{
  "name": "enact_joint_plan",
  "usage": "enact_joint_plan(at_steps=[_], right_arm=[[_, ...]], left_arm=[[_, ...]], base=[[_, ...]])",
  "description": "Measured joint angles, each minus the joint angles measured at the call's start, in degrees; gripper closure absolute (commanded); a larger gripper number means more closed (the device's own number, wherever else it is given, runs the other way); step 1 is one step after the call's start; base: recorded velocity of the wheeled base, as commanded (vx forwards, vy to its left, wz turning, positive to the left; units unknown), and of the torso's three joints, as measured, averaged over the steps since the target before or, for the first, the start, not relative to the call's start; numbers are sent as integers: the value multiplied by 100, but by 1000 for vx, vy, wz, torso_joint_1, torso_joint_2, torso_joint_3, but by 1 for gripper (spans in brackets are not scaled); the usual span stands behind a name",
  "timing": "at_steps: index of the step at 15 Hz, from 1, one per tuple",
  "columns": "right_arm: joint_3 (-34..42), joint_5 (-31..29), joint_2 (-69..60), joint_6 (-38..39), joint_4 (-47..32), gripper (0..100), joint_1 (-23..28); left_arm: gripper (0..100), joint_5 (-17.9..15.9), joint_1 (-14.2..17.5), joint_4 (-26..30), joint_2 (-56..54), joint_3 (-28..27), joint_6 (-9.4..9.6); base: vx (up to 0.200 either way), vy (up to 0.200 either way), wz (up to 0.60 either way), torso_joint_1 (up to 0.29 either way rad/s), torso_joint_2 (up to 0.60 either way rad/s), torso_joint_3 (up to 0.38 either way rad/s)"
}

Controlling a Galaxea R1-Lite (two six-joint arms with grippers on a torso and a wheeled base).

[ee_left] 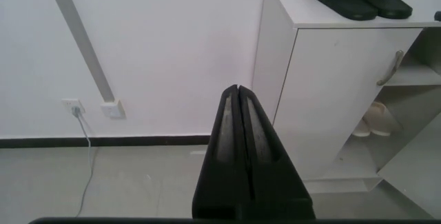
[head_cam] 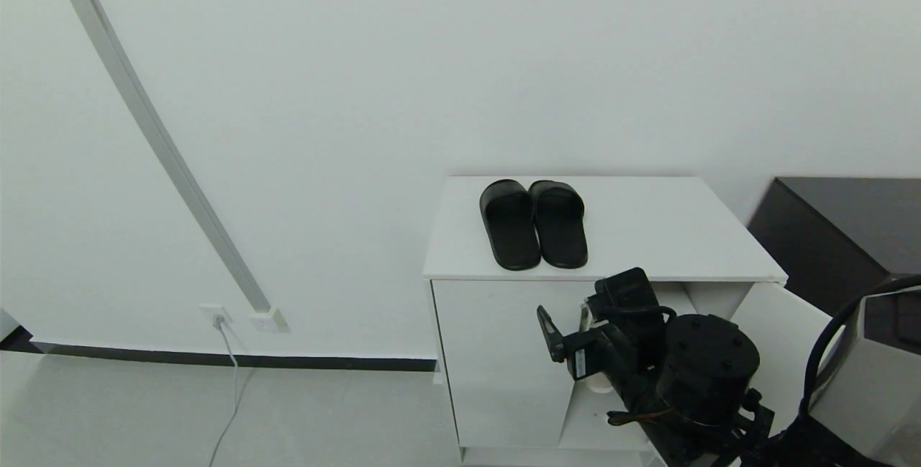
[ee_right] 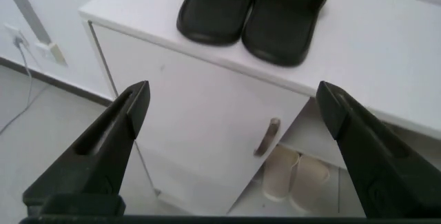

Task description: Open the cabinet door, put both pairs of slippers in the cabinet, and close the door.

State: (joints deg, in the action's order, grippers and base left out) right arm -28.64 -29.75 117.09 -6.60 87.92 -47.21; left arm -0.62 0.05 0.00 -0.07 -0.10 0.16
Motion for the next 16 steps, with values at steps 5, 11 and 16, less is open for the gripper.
enact_joint_plan(at_steps=[5,11,16], right_arm=[[-694,7,-30,68,-1241,0,113],[-2249,-35,-447,1150,-4262,0,301],[-2866,-83,-562,1449,-4868,0,350]], left_arm=[[100,0,2,0,0,0,9],[100,0,2,0,0,0,13],[100,2,5,0,0,0,17]], base=[[0,0,0,0,0,0],[0,0,0,0,0,0],[120,0,0,-1,-2,0]])
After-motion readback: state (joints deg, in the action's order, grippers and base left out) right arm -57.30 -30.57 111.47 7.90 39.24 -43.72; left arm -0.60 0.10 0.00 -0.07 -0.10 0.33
